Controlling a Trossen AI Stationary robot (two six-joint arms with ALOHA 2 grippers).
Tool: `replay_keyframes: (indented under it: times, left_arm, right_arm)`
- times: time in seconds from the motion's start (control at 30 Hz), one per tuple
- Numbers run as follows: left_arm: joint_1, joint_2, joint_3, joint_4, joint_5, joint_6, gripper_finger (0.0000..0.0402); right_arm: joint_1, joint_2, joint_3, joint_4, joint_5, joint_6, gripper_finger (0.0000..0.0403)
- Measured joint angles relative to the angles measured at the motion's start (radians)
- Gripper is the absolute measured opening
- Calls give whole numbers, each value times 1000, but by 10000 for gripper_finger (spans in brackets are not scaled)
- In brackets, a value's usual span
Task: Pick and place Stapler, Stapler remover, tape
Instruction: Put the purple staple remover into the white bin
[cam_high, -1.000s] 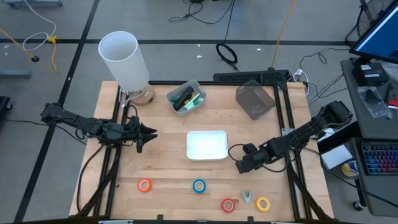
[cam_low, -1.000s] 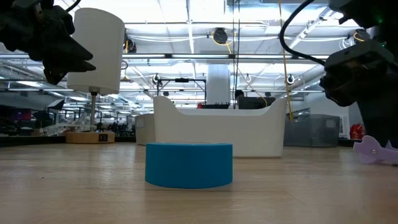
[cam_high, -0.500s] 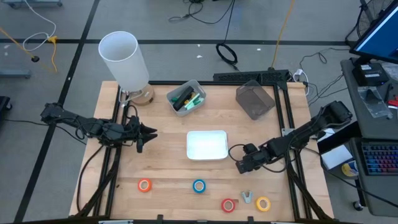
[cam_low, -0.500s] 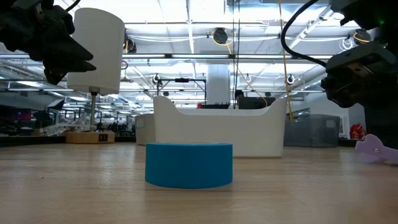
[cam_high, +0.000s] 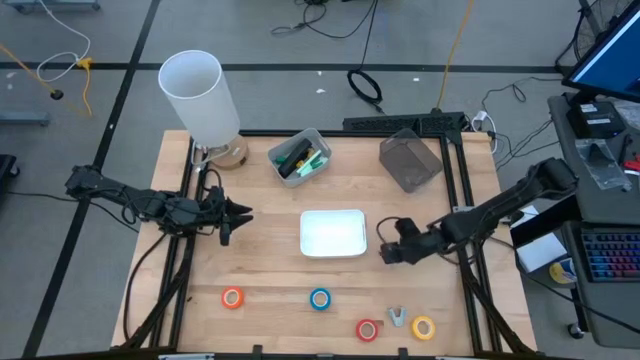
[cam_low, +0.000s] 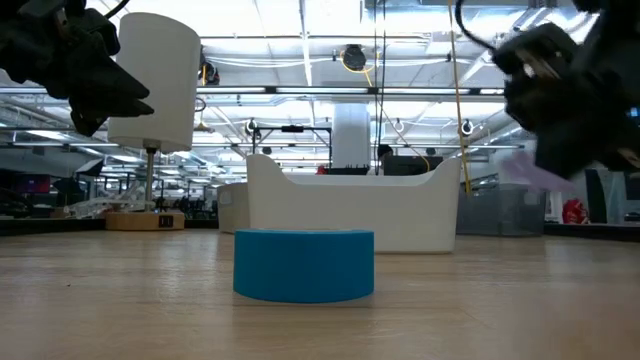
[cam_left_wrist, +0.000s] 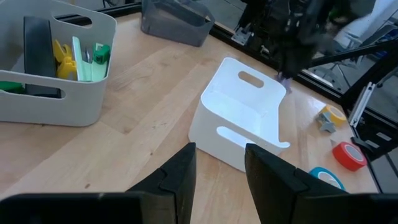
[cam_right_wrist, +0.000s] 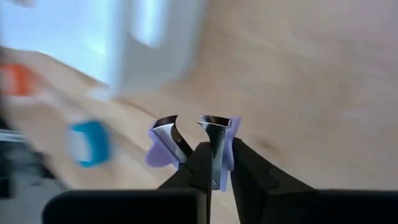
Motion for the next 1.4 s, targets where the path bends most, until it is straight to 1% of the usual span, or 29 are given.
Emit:
replay_keyframes:
  times: [0.1, 0.23, 0.3, 0.4, 0.57, 0.7, 0.73, 0.83, 0.9, 0.93, 1.07, 1.2, 1.33, 1.4]
  left_arm:
    - [0, 0, 0, 0, 0, 3, 136]
    - [0, 0, 0, 0, 0, 4, 136]
    - [0, 0, 0, 0, 0, 4, 136]
    - [0, 0, 0, 0, 0, 4, 136]
    - [0, 0, 0, 0, 0, 3, 136]
    - [0, 0, 0, 1, 0, 0, 136]
    - [0, 0, 0, 1, 0, 0, 136]
    - [0, 0, 0, 1, 0, -5, 136]
    - [0, 0, 0, 1, 0, -5, 136]
    - [0, 0, 0, 1, 0, -6, 136]
    - [0, 0, 0, 2, 0, -15, 136]
    - [0, 0, 0, 2, -1, -23, 136]
    - [0, 0, 0, 2, 0, -23, 136]
    - [0, 0, 0, 2, 0, -23, 136]
  right_arm:
    - [-13, -52, 2, 66, 77, -36, 25]
    - [-33, -103, 3, 192, 185, -129, 25]
    - [-47, -117, 3, 253, 223, -179, 25]
    - [-74, -122, 3, 352, 251, -243, 25]
    - [-126, -102, 3, 492, 255, -363, 25]
    - [-168, -55, 11, 571, 252, -455, 25]
    - [-179, -39, 22, 574, 246, -479, 25]
    - [-217, 19, 81, 573, 176, -560, 25]
    - [-243, 64, 140, 547, 119, -620, 25]
    - [-255, 86, 175, 506, 86, -648, 25]
    - [-302, 187, 340, 255, -25, -742, 25]
    - [-338, 290, 490, 15, -77, -814, 25]
    - [-355, 382, 609, -121, -93, -872, 27]
    - [-362, 427, 654, -181, -120, -887, 29]
